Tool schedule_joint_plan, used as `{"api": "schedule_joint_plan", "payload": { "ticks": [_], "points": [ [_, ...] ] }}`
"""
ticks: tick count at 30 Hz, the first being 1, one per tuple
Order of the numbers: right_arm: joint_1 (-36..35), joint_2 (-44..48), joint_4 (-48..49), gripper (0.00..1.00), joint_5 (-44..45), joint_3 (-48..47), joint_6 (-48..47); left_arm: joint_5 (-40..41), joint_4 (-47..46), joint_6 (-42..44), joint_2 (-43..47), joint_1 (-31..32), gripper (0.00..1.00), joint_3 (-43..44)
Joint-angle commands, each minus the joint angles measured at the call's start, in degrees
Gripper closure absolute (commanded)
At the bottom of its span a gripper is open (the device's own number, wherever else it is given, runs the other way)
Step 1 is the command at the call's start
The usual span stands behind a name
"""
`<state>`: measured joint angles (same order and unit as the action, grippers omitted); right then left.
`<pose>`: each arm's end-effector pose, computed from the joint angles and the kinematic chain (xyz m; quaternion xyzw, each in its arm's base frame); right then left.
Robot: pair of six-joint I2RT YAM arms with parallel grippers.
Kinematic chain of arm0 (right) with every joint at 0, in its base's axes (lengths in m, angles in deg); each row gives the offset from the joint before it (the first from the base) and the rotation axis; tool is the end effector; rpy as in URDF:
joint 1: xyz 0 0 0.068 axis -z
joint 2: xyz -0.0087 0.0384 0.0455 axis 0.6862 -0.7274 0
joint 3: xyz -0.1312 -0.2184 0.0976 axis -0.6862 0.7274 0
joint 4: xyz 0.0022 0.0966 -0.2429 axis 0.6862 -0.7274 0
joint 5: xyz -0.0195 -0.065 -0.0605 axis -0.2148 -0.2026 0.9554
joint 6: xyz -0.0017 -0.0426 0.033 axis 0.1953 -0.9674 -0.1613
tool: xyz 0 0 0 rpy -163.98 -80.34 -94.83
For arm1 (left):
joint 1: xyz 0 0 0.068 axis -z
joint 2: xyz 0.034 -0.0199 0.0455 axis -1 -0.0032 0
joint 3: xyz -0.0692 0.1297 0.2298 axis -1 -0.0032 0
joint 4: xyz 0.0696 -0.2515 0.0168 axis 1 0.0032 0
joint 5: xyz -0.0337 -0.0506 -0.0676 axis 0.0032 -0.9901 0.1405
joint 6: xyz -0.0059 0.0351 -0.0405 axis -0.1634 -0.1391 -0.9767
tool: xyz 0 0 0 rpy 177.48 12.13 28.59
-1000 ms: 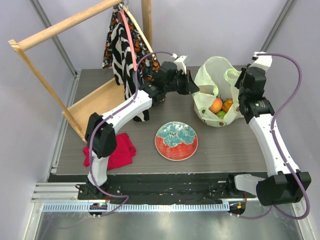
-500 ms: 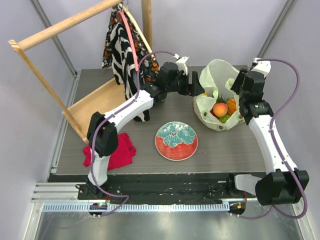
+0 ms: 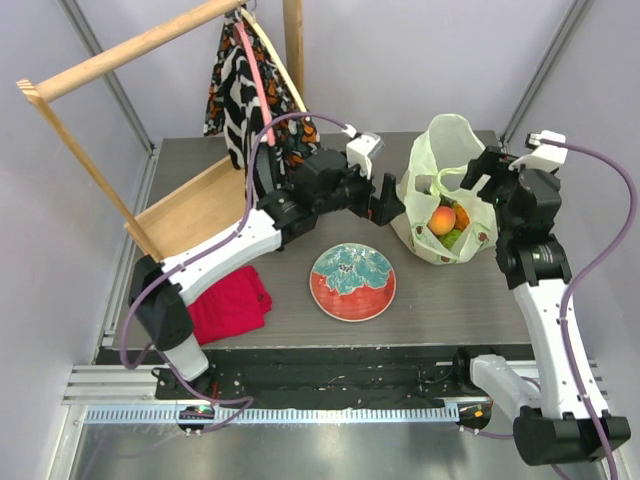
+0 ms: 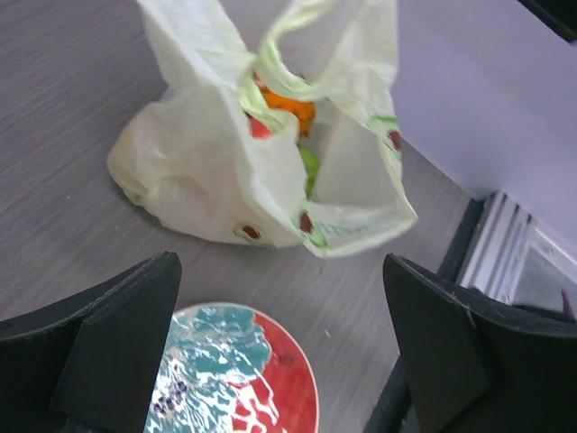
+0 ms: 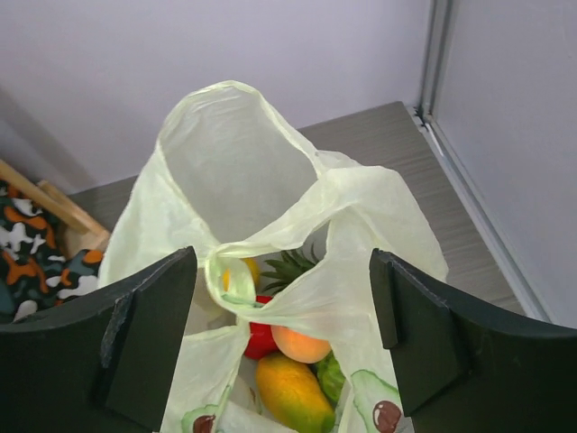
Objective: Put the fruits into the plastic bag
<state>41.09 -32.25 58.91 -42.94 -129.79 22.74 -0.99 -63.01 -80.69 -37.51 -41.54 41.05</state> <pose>0.2046 -0.0007 0.4140 0.1367 0.7316 -0.0141 0.6678 0.2697 -0.3119 0.3783 0.2467 0.7547 -0.3987 0.4590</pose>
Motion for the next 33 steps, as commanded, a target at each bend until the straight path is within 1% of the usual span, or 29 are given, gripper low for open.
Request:
{"api": "schedule_joint_plan", "payload": {
  "ticks": [1,3,4,7,8,10,11,12,14,15,17,18,20,21,22,23,24,25,26,28,29,32,33],
  "points": [
    [0.0,4.8,4.2,0.14,-7.6,2.6,-0.3,1.2,-2.2,6.5,9.3,3.3,0.0,-8.4],
    [0.0,6.0,4.0,0.14,-8.2,3.2,-0.2,1.2,-1.9,8.5,12.0,5.2,0.0,-12.1],
    [0.0,6.4,3.8,0.14,-8.1,3.2,-0.1,1.0,-1.8,8.9,15.1,5.9,0.0,-15.8],
    [0.0,7.2,3.0,0.14,-8.3,3.6,0.2,2.2,-1.6,8.6,20.4,6.9,0.0,-22.0],
    [0.0,7.3,2.9,0.14,-8.5,3.8,0.3,5.2,-1.6,8.3,24.6,6.9,0.0,-25.9],
    [0.0,7.7,2.7,0.15,-9.6,4.2,0.8,9.5,-1.2,7.7,29.0,6.9,0.0,-29.2],
    [0.0,7.6,2.1,0.15,-9.8,4.3,0.9,13.1,0.1,8.0,34.1,6.9,0.0,-31.3],
    [0.0,7.6,1.9,0.15,-10.2,4.7,1.2,18.6,1.0,8.2,36.4,6.8,0.0,-32.1],
    [0.0,8.1,1.5,0.15,-11.2,5.6,2.2,25.1,3.7,8.2,43.3,6.7,0.0,-33.2],
    [0.0,8.6,1.6,0.15,-11.6,7.0,2.6,29.2,5.0,7.8,45.6,5.6,0.0,-33.4],
    [0.0,10.2,2.1,0.15,-12.6,8.5,3.5,30.5,7.9,7.5,49.4,3.3,0.0,-33.6],
    [0.0,10.7,2.1,0.15,-12.8,9.6,3.6,29.6,8.7,7.2,52.7,-0.4,0.0,-33.7],
    [0.0,11.5,1.7,0.15,-13.4,10.3,3.8,25.8,11.6,6.3,54.6,-6.1,0.0,-33.5],
    [0.1,11.6,1.5,0.15,-13.2,10.8,4.0,23.4,12.6,6.1,54.6,-12.9,0.0,-33.3],
    [0.0,11.7,1.4,0.15,-13.2,11.0,4.1,17.0,14.3,5.1,54.2,-16.3,0.0,-32.9],
    [0.0,11.7,1.2,0.15,-15.1,11.2,4.2,13.8,14.8,4.7,53.6,-22.7,0.0,-32.7],
    [0.1,11.7,1.1,0.15,-15.1,11.5,4.3,11.1,15.3,4.0,52.9,-25.7,0.0,-32.7],
    [0.1,12.0,0.9,0.15,-15.2,11.5,4.3,5.9,14.9,2.0,51.7,-28.5,0.0,-33.2],
    [0.0,12.0,0.7,0.15,-15.2,11.4,4.4,4.0,14.6,1.1,51.4,-33.7,0.0,-33.5],
    [0.1,12.3,0.2,0.15,-15.4,11.3,4.4,-0.7,13.8,-0.9,51.1,-38.4,0.0,-34.5],
    [0.0,12.5,0.0,0.15,-15.4,11.0,4.4,-1.6,13.8,-2.7,51.3,-42.3,0.0,-34.7],
    [0.0,13.1,-0.8,0.15,-15.1,10.8,3.4,-3.7,13.4,-4.9,53.4,-47.5,0.0,-36.3],
    [0.0,13.6,-1.0,0.15,-14.8,10.9,3.0,-3.2,13.4,-5.1,54.2,-47.7,0.0,-36.7]
  ]
}}
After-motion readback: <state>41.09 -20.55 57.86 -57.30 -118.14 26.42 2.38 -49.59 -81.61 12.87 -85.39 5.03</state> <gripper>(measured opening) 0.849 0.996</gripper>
